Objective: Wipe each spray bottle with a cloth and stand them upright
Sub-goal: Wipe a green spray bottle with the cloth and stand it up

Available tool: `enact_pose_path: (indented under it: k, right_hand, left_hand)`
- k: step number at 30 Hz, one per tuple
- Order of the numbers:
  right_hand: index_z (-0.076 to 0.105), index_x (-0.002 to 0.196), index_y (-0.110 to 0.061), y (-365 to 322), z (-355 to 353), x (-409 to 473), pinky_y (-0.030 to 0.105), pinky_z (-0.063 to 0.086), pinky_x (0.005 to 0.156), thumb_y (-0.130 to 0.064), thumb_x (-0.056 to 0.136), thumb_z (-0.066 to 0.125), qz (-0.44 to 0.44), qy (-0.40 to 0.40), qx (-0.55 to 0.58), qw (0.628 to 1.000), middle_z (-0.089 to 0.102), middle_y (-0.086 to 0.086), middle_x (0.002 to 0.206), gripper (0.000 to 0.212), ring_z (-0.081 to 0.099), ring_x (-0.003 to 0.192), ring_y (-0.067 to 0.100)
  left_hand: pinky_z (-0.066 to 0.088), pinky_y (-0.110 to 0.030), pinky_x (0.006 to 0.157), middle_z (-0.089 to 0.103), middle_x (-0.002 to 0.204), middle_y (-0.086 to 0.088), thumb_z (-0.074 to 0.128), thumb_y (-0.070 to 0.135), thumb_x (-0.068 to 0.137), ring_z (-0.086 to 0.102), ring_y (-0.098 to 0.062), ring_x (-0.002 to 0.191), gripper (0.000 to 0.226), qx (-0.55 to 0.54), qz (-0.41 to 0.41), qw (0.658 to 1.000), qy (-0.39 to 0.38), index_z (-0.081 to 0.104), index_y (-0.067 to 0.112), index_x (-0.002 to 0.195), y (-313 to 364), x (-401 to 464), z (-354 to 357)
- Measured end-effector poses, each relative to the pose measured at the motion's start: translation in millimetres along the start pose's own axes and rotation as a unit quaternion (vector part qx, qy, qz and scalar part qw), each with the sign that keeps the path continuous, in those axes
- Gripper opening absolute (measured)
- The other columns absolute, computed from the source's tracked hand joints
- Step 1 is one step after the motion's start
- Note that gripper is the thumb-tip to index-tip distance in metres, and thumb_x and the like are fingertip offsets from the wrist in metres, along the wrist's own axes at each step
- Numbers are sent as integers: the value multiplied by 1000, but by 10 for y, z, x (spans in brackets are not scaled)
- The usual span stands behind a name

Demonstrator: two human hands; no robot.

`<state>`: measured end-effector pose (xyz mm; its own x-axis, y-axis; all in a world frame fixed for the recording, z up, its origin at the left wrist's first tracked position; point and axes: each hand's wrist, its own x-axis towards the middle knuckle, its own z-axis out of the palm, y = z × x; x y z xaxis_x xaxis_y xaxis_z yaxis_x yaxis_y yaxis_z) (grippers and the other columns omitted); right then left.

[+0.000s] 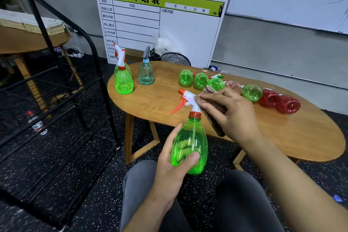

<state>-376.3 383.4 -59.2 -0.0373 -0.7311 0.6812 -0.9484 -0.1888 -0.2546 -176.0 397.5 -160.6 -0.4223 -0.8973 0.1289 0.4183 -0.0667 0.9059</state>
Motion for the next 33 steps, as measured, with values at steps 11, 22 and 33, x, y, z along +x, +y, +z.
enact_pose_path:
  k: [11, 22, 33]
  right_hand:
    - [77, 117, -35, -19, 13, 30, 41, 58, 75, -60, 93, 64, 10, -5, 72, 997, 66, -15, 96, 37, 64, 86, 1]
    - [78, 117, -32, -42, 29, -42, 41, 58, 73, -54, 94, 66, -9, -27, 69, 997, 67, -13, 96, 34, 65, 84, 5]
    - [78, 116, -34, -115, 33, 27, 37, 58, 68, -59, 94, 63, 4, -3, 29, 1000, 64, -16, 94, 37, 62, 79, 5]
  left_hand:
    - [57, -28, 96, 70, 138, -3, 86, 26, 76, 69, -23, 125, 83, 16, -3, 1000, -3, 52, 31, 151, 26, -14, -17]
    - [57, -31, 98, 70, 138, -1, 86, 24, 77, 68, -22, 125, 80, 25, -6, 1000, -6, 53, 34, 149, 19, -22, -22]
    - [57, -29, 97, 70, 138, 1, 79, 9, 85, 68, -20, 126, 75, 41, -13, 999, -16, 51, 32, 151, -3, -29, -26]
